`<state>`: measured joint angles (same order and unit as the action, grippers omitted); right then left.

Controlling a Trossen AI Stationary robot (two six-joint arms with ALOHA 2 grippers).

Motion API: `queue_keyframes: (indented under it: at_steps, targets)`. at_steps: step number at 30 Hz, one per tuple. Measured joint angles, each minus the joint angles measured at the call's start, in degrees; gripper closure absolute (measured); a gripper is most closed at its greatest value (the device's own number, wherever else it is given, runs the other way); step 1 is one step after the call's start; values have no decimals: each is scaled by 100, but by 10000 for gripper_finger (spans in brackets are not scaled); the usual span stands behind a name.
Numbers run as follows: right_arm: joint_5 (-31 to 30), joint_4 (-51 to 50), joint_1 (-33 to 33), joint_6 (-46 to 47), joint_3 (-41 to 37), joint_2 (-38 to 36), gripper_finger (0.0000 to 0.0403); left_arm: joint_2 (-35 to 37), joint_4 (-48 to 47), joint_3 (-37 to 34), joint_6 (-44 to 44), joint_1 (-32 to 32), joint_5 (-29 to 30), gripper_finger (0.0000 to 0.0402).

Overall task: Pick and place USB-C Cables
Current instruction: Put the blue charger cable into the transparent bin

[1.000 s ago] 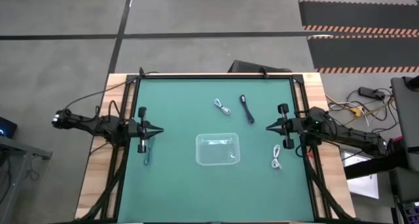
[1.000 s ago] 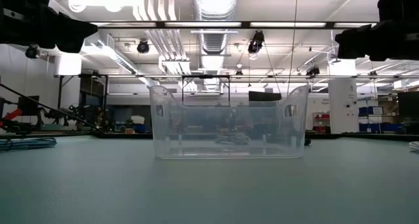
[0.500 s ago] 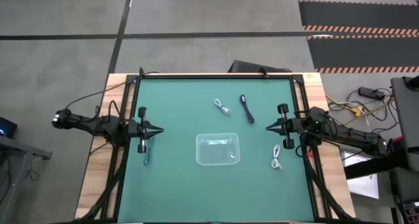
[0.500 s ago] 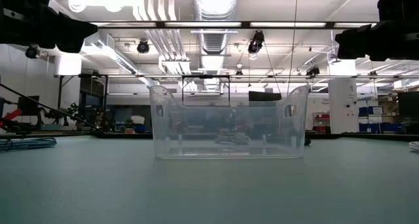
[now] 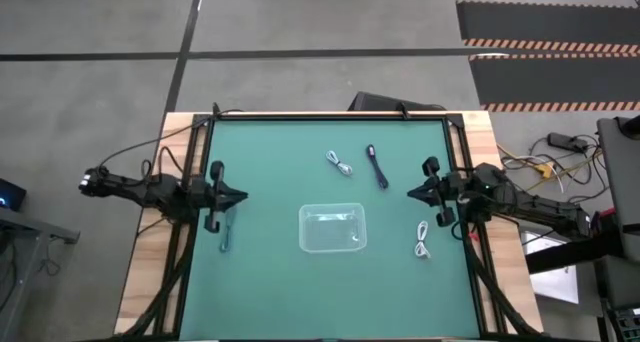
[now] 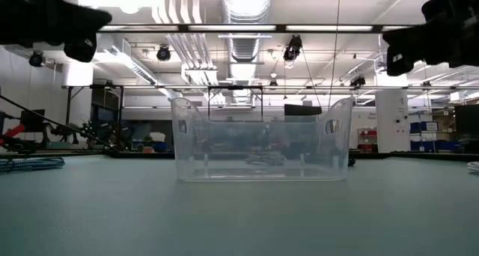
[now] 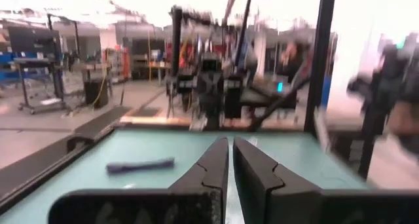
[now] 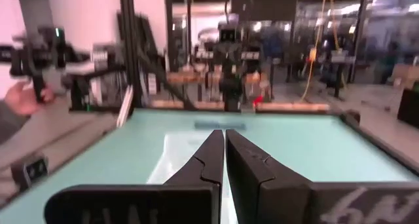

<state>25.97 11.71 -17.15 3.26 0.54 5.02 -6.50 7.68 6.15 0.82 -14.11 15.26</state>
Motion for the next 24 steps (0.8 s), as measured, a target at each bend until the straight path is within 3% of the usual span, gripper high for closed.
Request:
queue_keyframes:
  at_steps: [9, 24]
  targets:
    - [-6, 1621, 0, 159, -1, 0, 394, 0, 1037, 0, 27, 0, -2, 393]
    - [-347, 3380, 0, -693, 20, 1, 394, -113, 2113, 0, 83, 0, 110, 393]
